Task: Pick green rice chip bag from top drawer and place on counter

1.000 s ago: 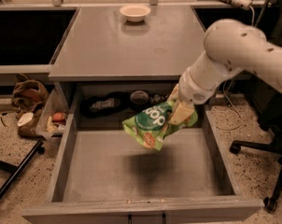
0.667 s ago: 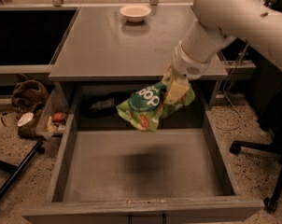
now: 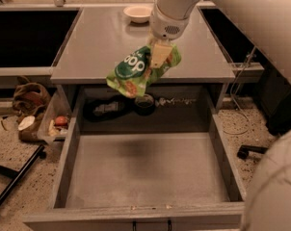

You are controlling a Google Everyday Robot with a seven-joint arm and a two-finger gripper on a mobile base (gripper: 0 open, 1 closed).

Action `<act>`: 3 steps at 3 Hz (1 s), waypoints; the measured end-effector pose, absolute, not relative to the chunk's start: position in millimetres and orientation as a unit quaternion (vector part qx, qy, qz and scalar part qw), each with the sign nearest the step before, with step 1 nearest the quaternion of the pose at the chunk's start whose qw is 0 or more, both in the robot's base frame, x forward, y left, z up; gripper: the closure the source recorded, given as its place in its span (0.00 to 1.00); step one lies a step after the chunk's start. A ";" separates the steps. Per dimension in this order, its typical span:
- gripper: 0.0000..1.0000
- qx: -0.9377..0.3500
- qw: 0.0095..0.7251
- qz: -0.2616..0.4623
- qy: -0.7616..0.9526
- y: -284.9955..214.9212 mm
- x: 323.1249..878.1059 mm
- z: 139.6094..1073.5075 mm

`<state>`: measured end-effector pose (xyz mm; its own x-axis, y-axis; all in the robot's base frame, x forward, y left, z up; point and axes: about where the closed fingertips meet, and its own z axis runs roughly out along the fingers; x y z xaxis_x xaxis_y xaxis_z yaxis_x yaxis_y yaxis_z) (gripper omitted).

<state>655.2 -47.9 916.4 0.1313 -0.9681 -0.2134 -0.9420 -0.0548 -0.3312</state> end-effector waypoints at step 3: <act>1.00 -0.620 0.254 -0.113 0.733 -93.1 771.6 903.3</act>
Offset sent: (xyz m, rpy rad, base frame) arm 0.1483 -0.0501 0.0246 0.0255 -0.3018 -0.3464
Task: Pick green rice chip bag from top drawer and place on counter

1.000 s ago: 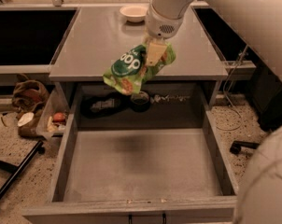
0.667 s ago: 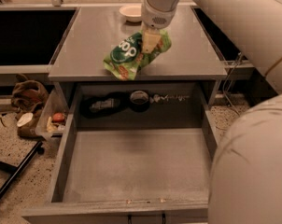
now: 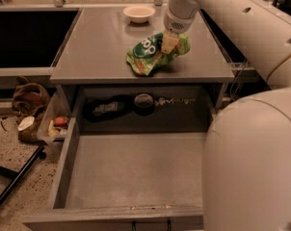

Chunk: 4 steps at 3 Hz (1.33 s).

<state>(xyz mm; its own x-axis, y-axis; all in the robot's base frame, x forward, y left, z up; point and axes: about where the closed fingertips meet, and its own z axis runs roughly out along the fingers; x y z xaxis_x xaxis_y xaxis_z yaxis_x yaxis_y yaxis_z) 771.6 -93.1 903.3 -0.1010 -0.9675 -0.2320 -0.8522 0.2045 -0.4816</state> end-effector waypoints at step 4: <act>0.36 -0.615 0.250 -0.096 0.742 -100.9 776.3 881.2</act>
Offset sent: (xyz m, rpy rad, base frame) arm 0.0047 -0.0078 -0.0220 0.0253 0.0297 -0.0106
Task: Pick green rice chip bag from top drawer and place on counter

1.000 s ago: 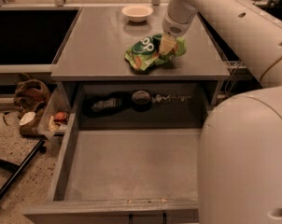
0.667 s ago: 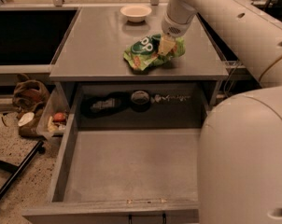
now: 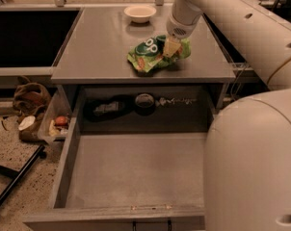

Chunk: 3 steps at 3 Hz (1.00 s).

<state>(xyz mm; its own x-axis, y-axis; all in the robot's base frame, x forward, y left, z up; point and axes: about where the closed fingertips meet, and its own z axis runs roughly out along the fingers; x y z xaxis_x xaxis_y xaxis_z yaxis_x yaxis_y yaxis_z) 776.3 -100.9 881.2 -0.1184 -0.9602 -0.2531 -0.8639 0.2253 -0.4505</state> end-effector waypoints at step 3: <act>0.00 -0.615 0.250 -0.096 0.742 -100.8 776.3 881.1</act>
Offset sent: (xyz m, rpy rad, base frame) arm 0.0000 0.0000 0.0000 0.0000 0.0000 0.0000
